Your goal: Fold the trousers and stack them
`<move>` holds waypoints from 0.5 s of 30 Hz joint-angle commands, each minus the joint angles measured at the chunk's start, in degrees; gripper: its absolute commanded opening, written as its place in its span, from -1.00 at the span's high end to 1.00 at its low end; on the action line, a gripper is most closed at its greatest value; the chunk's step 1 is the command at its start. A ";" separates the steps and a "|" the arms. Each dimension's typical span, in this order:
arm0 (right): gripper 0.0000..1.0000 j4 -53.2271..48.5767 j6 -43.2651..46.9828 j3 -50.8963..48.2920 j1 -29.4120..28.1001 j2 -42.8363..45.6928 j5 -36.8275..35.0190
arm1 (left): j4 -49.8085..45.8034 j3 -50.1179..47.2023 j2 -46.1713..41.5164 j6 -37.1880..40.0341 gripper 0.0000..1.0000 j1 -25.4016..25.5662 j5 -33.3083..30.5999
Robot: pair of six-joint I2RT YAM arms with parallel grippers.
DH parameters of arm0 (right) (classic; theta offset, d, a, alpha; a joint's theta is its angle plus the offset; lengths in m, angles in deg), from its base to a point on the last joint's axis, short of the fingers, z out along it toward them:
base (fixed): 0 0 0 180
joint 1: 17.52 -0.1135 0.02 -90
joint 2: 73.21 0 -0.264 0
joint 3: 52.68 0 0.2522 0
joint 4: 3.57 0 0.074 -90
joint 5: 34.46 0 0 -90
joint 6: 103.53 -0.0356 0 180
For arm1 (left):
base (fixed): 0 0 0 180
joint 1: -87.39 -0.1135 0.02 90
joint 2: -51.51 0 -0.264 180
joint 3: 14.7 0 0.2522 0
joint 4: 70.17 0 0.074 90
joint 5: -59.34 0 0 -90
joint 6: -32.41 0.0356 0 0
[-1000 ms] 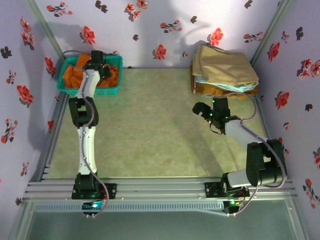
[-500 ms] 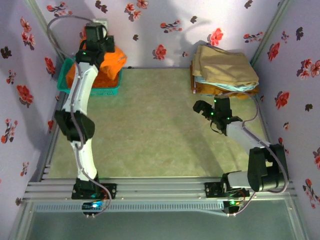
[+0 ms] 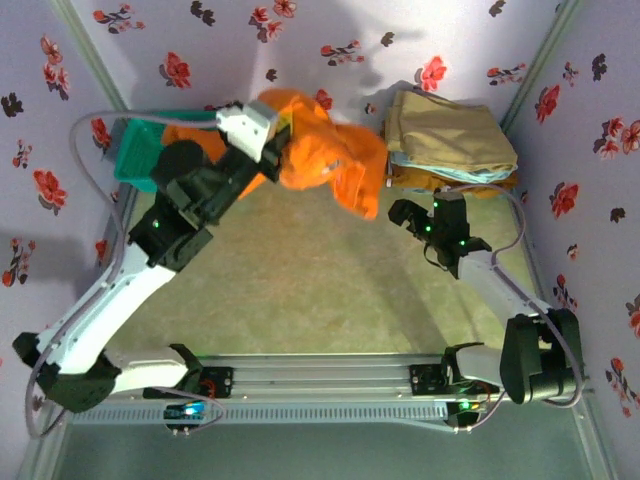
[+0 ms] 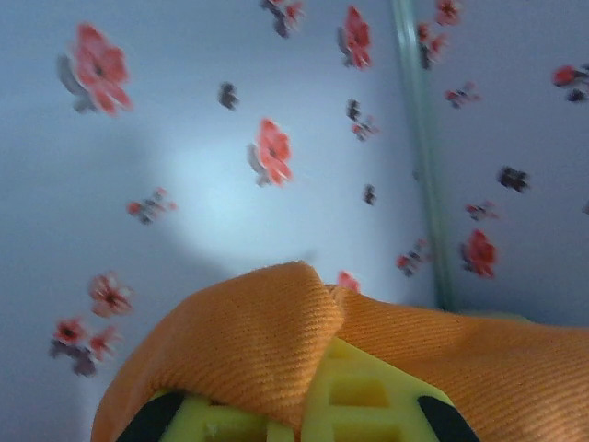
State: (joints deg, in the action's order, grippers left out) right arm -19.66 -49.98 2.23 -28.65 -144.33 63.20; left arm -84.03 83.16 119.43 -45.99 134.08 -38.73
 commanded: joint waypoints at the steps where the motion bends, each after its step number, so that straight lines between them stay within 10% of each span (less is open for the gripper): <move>1: -0.99 -3.86 0.22 0.61 -0.15 1.82 -3.05 | 5.31 -11.97 -4.02 -8.98 1.00 1.34 0.74; 6: -0.99 -8.10 -0.02 2.23 0.07 2.03 -4.05 | 7.78 -33.86 -13.69 -25.01 0.90 3.84 -0.01; 8: -0.99 -8.63 -0.29 2.47 0.09 2.03 -2.91 | 6.83 -40.92 -18.09 -30.77 -0.22 3.97 -0.05; 15: -0.99 -11.11 0.27 4.37 -1.64 0.84 -1.45 | -8.98 -46.26 -37.78 -35.19 -0.89 4.32 -3.45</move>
State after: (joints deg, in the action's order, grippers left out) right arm -28.73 -49.98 4.11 -29.02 -143.34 61.12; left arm -89.52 35.75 88.59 -77.12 138.13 -38.60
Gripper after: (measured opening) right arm 0.993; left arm 0.927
